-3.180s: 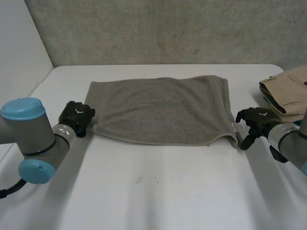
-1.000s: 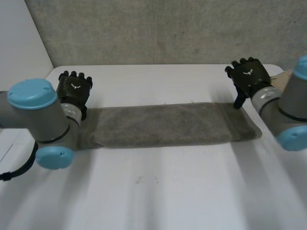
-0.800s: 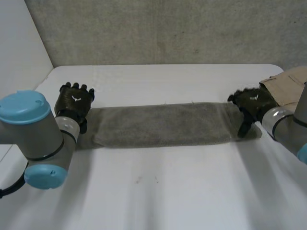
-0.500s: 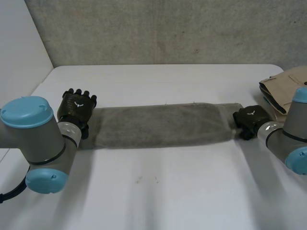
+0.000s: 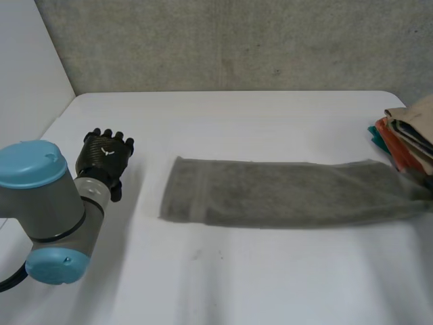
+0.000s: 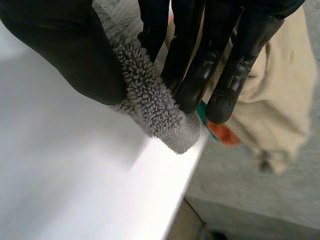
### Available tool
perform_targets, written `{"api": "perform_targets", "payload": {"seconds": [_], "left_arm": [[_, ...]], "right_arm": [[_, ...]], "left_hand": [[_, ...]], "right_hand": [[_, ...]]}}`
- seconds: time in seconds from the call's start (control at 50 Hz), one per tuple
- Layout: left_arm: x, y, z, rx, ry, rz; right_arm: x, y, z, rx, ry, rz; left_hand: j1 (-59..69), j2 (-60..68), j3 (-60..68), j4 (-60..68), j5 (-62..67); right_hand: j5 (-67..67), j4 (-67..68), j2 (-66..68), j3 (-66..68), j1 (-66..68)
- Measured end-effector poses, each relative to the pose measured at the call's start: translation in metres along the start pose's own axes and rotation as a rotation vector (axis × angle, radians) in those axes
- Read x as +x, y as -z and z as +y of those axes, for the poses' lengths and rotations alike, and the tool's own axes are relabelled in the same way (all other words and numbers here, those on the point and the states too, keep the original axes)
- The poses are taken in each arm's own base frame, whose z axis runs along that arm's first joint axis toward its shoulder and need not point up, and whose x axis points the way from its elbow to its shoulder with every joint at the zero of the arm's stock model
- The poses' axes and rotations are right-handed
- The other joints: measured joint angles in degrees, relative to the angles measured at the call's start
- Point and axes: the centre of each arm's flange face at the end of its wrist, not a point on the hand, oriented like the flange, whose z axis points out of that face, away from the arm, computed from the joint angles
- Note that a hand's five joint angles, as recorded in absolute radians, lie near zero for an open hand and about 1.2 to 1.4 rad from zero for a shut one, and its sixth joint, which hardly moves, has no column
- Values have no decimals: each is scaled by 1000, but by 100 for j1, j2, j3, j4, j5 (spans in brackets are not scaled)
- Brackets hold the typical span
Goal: Fold the laundry.
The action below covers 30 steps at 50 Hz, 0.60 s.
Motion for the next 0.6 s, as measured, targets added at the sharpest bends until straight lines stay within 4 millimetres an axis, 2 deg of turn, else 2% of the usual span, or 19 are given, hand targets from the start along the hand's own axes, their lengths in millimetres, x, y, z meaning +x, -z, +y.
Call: {"api": "perform_targets", "payload": {"seconds": [0.08, 0.14, 0.16, 0.2, 0.22, 0.24, 0.26, 0.28, 0.32, 0.34, 0.36, 0.38, 0.4, 0.42, 0.44, 0.48, 0.5, 0.56, 0.6], "left_arm": [[-1, 4, -1, 0, 0, -1], [-3, 6, -1, 2, 1, -3], [-3, 7, -2, 4, 1, -4], [-4, 7, -2, 5, 1, -5], [-4, 8, -3, 7, 2, -7], [-5, 8, -4, 8, 2, -9], [-5, 8, -4, 9, 2, -9], [-6, 9, -5, 11, 3, -11], [-6, 9, -5, 12, 3, -13], [-7, 9, -6, 14, 4, -15], [-8, 9, -7, 18, 4, -17], [-8, 10, -8, 20, 5, -19], [-8, 10, -8, 20, 5, -19], [-9, 11, -9, 23, 6, -20], [-10, 11, -9, 24, 6, -21], [-10, 11, -10, 25, 6, -22], [-10, 12, -10, 26, 6, -22], [-10, 13, -10, 25, 6, -21], [-9, 13, -9, 24, 6, -20]], "right_arm": [[11, 4, -1, 2, 58, 38], [11, 10, -26, 92, 104, 62], [5, 14, -44, 161, 126, 66], [-1, 18, -57, 215, 141, 67], [-15, 27, -84, 326, 169, 65], [-25, 34, -103, 404, 188, 63], [-28, 36, -107, 423, 192, 62], [-43, 47, -131, 528, 215, 57], [-52, 53, -142, 582, 225, 54], [-61, 60, -155, 640, 236, 50], [-90, 77, -183, 781, 262, 25], [-106, 84, -195, 844, 273, 6], [-106, 84, -195, 844, 273, 6], [-133, 97, -212, 939, 290, -29], [-149, 104, -221, 993, 300, -53], [-167, 112, -228, 1042, 308, -82], [-193, 122, -238, 1111, 321, -130], [-232, 133, -243, 1189, 344, -216], [-247, 137, -243, 1217, 355, -255]], "left_hand": [[0, 0, 0, 0, 0], [0, 0, -1, 0, 0], [0, 0, 0, 0, 0], [0, 0, 0, 0, 0], [0, 0, 0, 0, 0], [0, 0, 0, 0, 0], [0, 0, 0, 0, 0], [0, 0, 0, 0, 0], [0, 0, 0, 0, 0], [0, 0, 0, 0, 0], [0, 0, 0, 0, 0], [0, 0, 0, 0, 0], [0, 0, 0, 0, 0], [0, 0, 0, 0, 0], [0, 0, 0, 0, 0], [0, 0, 0, 0, 0], [0, 0, 0, 0, 0], [0, 0, 0, 0, 0], [0, 0, 0, 0, 0]], "right_hand": [[-1, 25, 0, 0, 0], [-1, 27, 0, 0, 48], [0, 28, 0, 0, 50], [0, 28, 0, 0, 50], [17, 28, 0, 0, 50], [23, 28, 0, 0, 50], [23, 28, 0, 0, 50], [26, 28, 0, 0, 50], [26, 28, 0, 0, 50], [26, 28, 0, 0, 50], [26, 29, 1, 0, 69], [26, 29, 1, 0, 74], [26, 29, 1, 0, 74], [26, 29, 1, 0, 74], [25, 29, 1, 0, 74], [25, 29, 1, 0, 74], [25, 29, 1, 0, 74], [25, 29, 1, 0, 74], [26, 30, 1, 0, 74]]}}
